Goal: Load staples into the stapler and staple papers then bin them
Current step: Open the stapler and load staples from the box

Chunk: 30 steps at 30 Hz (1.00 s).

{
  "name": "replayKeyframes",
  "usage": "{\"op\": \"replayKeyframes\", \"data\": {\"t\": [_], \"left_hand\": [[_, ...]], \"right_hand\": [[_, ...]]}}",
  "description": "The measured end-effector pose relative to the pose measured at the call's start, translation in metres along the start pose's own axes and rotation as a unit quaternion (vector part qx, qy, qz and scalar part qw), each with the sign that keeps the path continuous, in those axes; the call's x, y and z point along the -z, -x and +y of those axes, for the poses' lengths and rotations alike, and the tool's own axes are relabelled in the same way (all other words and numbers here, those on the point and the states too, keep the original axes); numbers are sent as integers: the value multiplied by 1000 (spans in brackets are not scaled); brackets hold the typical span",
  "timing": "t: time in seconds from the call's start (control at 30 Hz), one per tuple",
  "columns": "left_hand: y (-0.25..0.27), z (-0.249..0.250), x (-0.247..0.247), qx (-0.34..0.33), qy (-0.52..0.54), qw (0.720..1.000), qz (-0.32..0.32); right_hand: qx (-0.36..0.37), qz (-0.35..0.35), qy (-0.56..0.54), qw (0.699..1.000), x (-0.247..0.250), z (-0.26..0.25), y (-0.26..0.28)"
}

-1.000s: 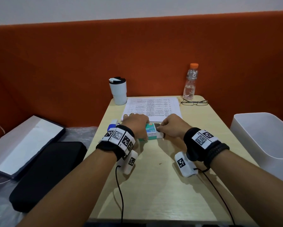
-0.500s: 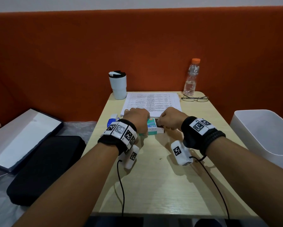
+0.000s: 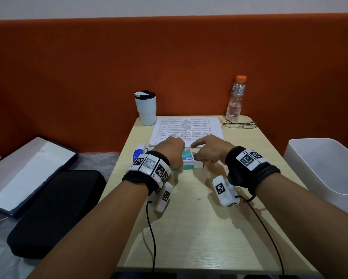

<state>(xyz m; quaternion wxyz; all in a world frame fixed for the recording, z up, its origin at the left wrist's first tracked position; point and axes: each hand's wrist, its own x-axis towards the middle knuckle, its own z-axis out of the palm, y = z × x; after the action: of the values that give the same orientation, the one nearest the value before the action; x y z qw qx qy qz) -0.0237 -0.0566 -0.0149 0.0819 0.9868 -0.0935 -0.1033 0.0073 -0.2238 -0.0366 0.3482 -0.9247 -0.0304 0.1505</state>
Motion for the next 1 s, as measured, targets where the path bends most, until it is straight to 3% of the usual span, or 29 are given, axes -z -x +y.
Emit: {"op": "replayKeyframes", "data": {"t": [0.17, 0.47, 0.83, 1.0], "left_hand": [[2, 0, -1, 6, 10, 1000, -1], [3, 1, -1, 5, 9, 1000, -3], [-1, 1, -2, 4, -3, 1000, -7], [-1, 1, -2, 3, -4, 1000, -7]], "right_hand": [[14, -16, 73, 997, 7, -2, -1], [6, -106, 130, 986, 15, 4, 2], [92, -29, 130, 987, 13, 17, 0], [89, -48, 140, 985, 12, 15, -2]]}}
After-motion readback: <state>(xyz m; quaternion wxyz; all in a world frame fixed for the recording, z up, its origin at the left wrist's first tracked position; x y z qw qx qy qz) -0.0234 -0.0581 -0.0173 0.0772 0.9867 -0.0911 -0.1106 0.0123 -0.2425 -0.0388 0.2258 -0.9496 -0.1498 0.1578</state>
